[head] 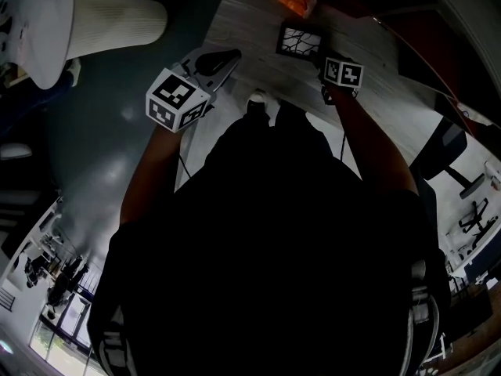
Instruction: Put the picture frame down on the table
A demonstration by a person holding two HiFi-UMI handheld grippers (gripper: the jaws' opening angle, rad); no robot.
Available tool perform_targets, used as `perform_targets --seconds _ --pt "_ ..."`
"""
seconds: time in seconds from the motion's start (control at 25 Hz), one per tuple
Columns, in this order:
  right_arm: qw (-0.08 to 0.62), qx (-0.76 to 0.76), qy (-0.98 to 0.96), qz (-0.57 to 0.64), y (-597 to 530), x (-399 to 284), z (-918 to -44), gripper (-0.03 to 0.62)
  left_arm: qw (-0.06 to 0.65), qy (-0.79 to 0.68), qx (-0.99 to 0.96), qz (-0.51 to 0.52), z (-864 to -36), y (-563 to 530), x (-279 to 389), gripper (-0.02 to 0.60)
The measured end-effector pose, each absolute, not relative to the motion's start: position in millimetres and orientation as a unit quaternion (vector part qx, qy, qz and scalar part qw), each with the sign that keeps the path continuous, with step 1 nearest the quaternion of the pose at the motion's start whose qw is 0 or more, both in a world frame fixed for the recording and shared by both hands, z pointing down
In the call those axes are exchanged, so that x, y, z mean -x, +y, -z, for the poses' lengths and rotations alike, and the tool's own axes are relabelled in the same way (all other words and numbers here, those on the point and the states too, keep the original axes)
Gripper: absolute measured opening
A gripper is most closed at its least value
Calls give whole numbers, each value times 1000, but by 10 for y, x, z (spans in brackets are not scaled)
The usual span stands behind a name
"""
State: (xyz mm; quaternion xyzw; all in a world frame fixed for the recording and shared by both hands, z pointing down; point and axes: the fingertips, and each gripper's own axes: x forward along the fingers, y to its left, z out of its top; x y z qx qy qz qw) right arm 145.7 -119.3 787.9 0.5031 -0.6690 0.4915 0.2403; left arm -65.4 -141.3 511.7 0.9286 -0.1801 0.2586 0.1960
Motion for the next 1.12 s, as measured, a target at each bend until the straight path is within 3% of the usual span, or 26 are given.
perform_targets --seconds 0.32,1.12 --pt "226 -494 -705 -456 -1142 -1347 -7462 287 189 -170 -933 -254 -5118 -1399 558 15" --pt "150 -576 -718 -360 -992 -1654 -6391 50 128 -129 -953 -241 -4763 -1459 429 15"
